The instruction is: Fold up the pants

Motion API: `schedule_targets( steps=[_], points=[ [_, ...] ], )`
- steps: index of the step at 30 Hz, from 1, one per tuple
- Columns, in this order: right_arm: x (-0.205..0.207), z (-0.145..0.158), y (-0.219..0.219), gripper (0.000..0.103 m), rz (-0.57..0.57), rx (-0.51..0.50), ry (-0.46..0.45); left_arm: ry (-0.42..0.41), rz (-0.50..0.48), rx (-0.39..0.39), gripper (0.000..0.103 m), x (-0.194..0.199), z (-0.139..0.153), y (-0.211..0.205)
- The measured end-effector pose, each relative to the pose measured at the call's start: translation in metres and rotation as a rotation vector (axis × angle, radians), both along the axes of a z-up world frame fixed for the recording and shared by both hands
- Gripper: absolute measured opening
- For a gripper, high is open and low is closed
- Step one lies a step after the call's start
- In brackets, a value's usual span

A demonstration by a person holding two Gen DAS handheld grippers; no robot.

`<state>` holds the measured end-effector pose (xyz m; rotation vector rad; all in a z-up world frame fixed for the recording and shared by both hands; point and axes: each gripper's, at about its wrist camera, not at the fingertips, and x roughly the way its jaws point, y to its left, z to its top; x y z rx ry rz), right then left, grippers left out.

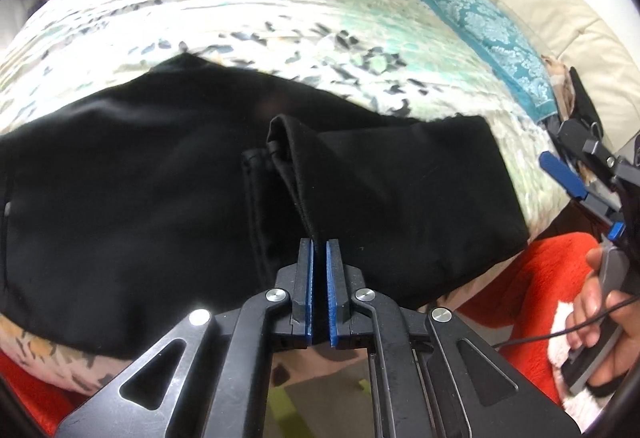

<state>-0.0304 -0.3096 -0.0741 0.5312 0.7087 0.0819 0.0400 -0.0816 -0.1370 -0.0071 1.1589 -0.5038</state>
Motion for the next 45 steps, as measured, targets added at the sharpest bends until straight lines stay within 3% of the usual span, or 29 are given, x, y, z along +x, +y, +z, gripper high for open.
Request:
schedule_targets(
  steps=[3, 6, 9, 13, 16, 18, 19, 24, 26, 29, 32, 34, 36, 37, 39, 42, 45],
  points=[
    [0.006, -0.008, 0.001, 0.087, -0.003, -0.019, 0.049, 0.027, 0.016, 0.041, 0.004, 0.000, -0.014, 0.002],
    [0.010, -0.015, 0.001, 0.087, -0.015, -0.086, 0.101, -0.008, -0.002, 0.057, 0.004, -0.004, -0.005, -0.001],
    [0.011, -0.016, 0.006, 0.087, -0.028, -0.255, 0.144, -0.019, -0.002, 0.054, 0.004, -0.004, 0.000, 0.001],
    [0.027, -0.055, 0.024, 0.087, 0.087, -0.439, 0.325, 0.003, -0.018, 0.097, 0.006, -0.006, -0.014, -0.002],
    [0.032, -0.088, 0.034, 0.087, 0.153, -0.490, 0.442, -0.004, -0.016, 0.118, 0.019, -0.007, -0.013, 0.000],
    [0.032, -0.087, 0.037, 0.088, 0.158, -0.510, 0.431, -0.008, 0.023, 0.137, 0.050, -0.007, -0.010, 0.008],
    [0.032, -0.086, 0.037, 0.089, 0.162, -0.511, 0.431, -0.011, 0.050, 0.136, 0.056, -0.006, -0.008, 0.014],
    [0.030, -0.083, 0.031, 0.090, 0.144, -0.489, 0.437, -0.120, 0.181, 0.102, 0.055, -0.006, 0.026, 0.035],
    [0.028, -0.078, 0.028, 0.090, 0.125, -0.473, 0.427, -0.180, 0.171, 0.059, 0.056, -0.009, 0.041, 0.031],
    [0.019, -0.056, 0.021, 0.090, 0.072, -0.459, 0.334, -0.231, 0.067, -0.006, 0.061, -0.017, 0.049, 0.011],
    [0.014, -0.040, 0.014, 0.090, 0.042, -0.436, 0.269, -0.241, -0.073, 0.003, 0.061, -0.022, 0.034, -0.017],
    [0.014, -0.041, 0.007, 0.090, 0.028, -0.412, 0.284, -0.216, -0.156, 0.071, 0.061, -0.022, 0.011, -0.036],
    [0.014, -0.047, -0.005, 0.090, 0.001, -0.374, 0.318, -0.155, -0.184, 0.180, 0.061, -0.017, -0.018, -0.045],
    [0.014, -0.047, -0.015, 0.090, -0.028, -0.341, 0.333, -0.134, -0.181, 0.197, 0.061, -0.014, -0.030, -0.044],
    [0.009, -0.049, -0.039, 0.090, -0.099, -0.266, 0.344, -0.172, -0.175, 0.168, 0.062, -0.013, -0.030, -0.039],
    [0.001, -0.050, -0.070, 0.090, -0.170, -0.169, 0.352, -0.152, -0.175, 0.171, 0.062, -0.012, -0.021, -0.038],
    [-0.006, -0.054, -0.097, 0.090, -0.188, -0.029, 0.324, -0.142, -0.113, 0.080, 0.068, -0.013, -0.009, -0.025]
  ],
)
